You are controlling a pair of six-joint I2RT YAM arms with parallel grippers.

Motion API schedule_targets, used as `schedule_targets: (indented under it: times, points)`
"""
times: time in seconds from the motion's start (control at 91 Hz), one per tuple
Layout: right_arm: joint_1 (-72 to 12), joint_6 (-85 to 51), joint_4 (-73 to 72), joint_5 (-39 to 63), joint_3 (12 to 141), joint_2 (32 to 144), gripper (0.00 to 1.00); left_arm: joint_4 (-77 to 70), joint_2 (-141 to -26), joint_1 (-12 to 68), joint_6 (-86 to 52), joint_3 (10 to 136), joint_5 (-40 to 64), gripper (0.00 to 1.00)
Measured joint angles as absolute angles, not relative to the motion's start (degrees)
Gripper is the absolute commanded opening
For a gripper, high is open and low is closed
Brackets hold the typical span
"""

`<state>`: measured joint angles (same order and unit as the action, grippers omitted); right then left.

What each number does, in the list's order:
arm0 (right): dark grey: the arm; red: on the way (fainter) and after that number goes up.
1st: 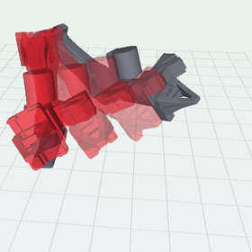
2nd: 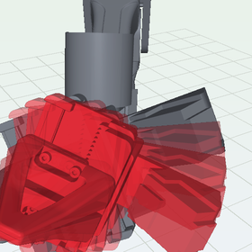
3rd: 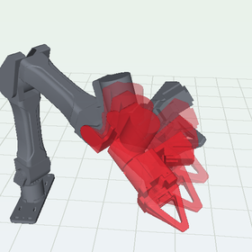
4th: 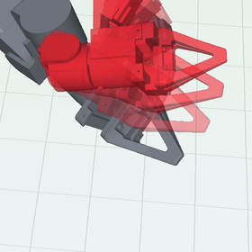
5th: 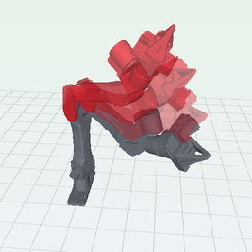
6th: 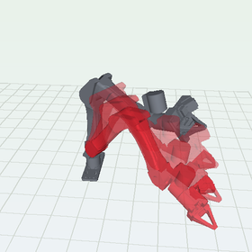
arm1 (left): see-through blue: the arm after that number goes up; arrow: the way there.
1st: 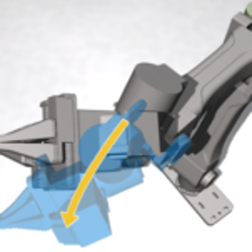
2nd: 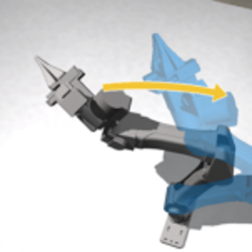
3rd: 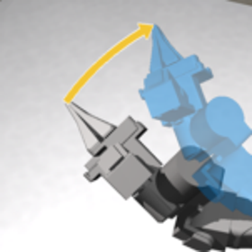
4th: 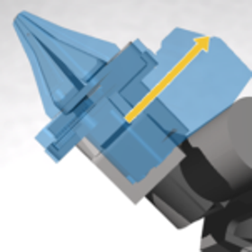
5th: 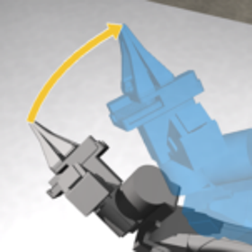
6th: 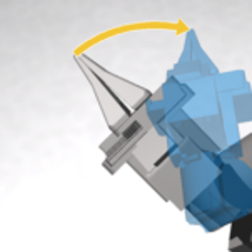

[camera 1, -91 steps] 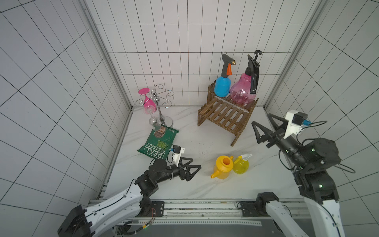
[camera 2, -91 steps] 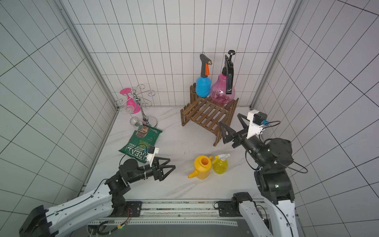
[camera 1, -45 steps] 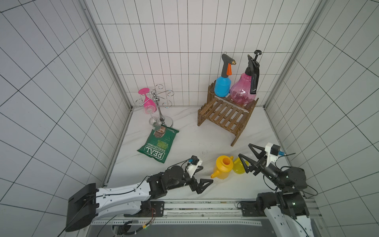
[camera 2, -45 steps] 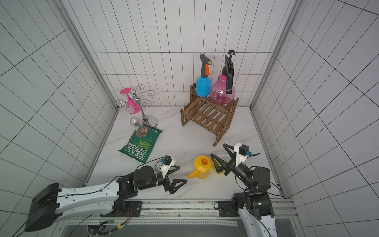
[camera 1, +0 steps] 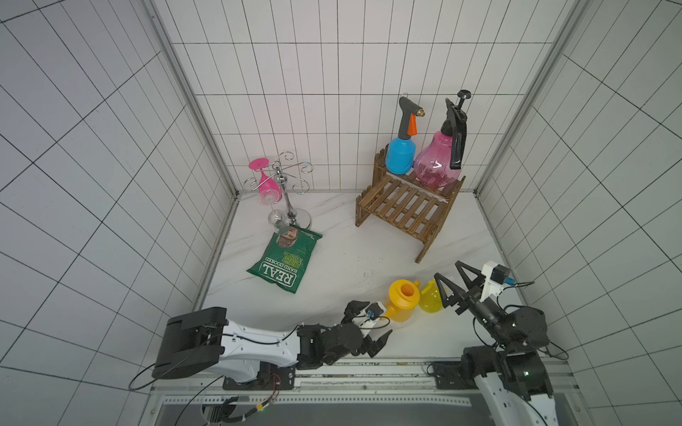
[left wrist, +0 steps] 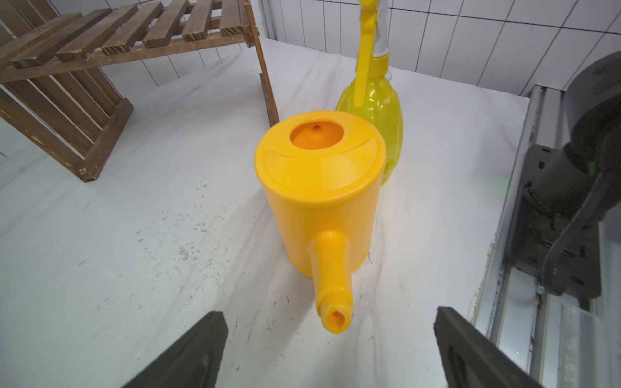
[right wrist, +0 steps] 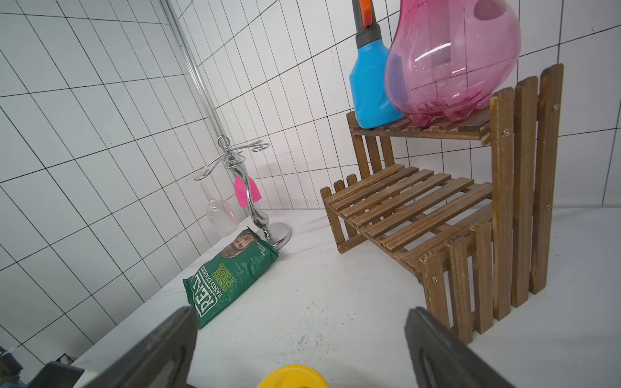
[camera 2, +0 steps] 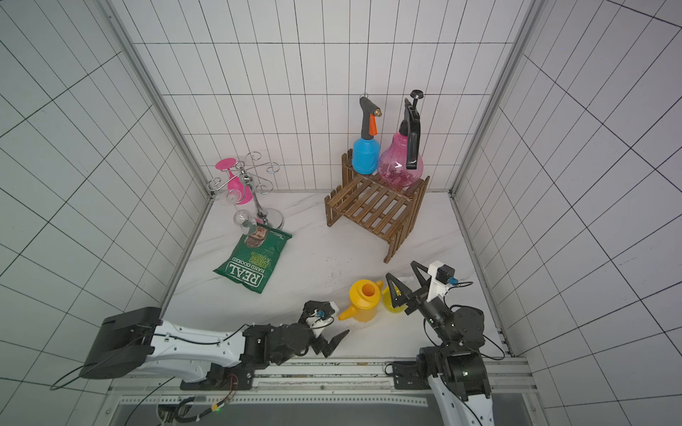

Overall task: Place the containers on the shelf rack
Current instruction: 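Pick up a container from the center of the board.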

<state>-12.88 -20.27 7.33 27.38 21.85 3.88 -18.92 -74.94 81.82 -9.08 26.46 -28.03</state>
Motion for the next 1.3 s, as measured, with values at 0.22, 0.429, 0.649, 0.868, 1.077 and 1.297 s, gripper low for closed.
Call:
schedule_targets:
  times: [0.22, 0.429, 0.649, 0.868, 1.077, 1.297]
  points:
    - [-12.88, -20.45, 7.33, 26.74, 21.82, 3.88, 0.99, -19.73, -82.19, 81.80, -11.16, 29.95, -31.33, 0.84]
    - [-12.88, -20.67, 7.33, 26.65, 21.82, 4.10, 0.99, -21.37, -87.22, 81.76, -12.12, 31.88, -31.27, 0.73]
    - [-12.88, -20.71, 7.33, 26.57, 21.74, 4.51, 0.99, -22.06, -90.85, 80.07, -14.20, 34.20, -30.11, 0.53]
    - [-12.88, -20.84, 7.33, 26.52, 21.74, 4.56, 0.99, -22.57, -93.36, 78.19, -15.00, 34.57, -28.12, 0.50]
    - [-12.88, -20.84, 7.33, 26.52, 21.74, 4.78, 0.99, -23.42, -94.91, 77.69, -15.05, 35.59, -26.17, 0.44]
    - [-12.88, -20.84, 7.33, 26.52, 21.74, 4.89, 0.99, -24.40, -95.94, 77.08, -14.44, 36.27, -24.29, 0.28]
